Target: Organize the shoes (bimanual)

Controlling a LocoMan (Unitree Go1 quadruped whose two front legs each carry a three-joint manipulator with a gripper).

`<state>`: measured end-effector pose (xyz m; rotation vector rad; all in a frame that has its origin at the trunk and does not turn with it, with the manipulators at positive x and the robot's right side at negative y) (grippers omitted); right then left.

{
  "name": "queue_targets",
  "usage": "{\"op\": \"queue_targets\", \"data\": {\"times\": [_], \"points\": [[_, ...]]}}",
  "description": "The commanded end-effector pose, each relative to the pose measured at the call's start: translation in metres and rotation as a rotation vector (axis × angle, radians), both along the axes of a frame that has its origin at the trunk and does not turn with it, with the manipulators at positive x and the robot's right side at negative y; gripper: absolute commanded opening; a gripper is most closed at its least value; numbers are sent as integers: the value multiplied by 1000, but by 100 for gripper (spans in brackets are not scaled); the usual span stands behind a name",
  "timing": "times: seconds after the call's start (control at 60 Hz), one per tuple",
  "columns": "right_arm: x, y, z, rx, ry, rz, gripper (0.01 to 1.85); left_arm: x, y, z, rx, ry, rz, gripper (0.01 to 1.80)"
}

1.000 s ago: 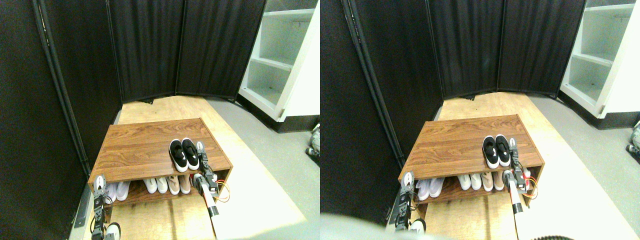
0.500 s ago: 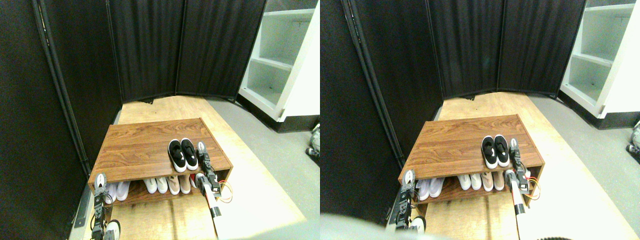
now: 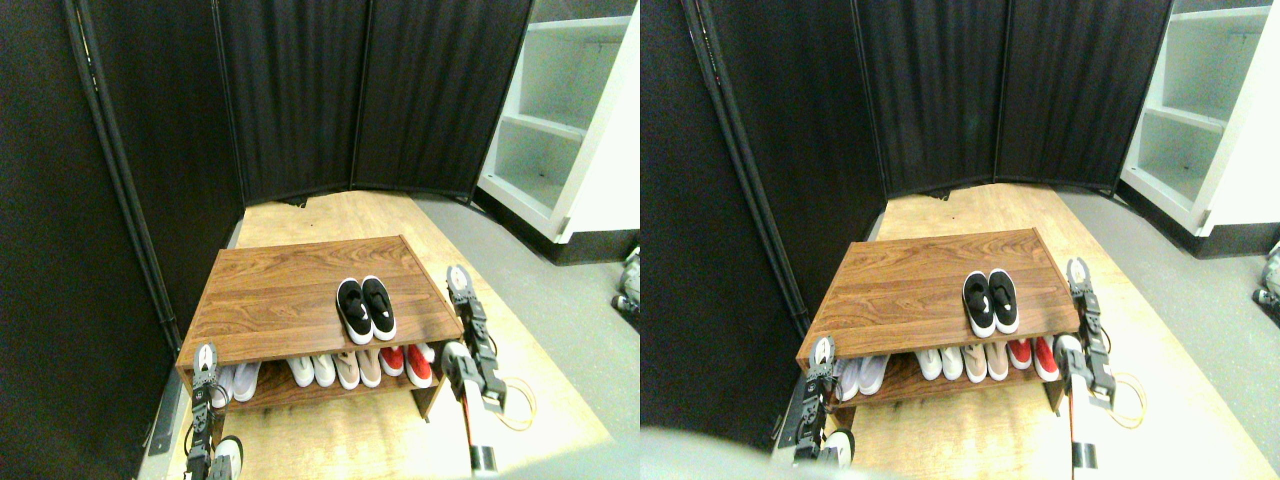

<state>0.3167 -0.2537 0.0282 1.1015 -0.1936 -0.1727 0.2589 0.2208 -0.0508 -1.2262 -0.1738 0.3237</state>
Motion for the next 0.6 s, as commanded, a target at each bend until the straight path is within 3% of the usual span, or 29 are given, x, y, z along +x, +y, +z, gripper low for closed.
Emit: {"op": "queue_targets", "data": {"times": [0.017,0.15,0.25,0.367,0.433,0.6], "points": [[-17,0,17,-32,-85,20,1,3,-2,6,17,-43,-8,1],[-47,7,9,28,-139,68,1,2,-4,7,24,-39,-22,1],[-66,18,-2,21,-115,69,1,2,-5,8,25,-33,-22,1],[-79,28,-19,108,-84,132,1,2,-6,9,23,-33,-28,1],[-83,32,-28,123,-55,103,1,1,-7,9,26,-34,-34,1],[-91,46,-50,158,4,114,1,-1,-8,10,10,-29,-44,1]]}}
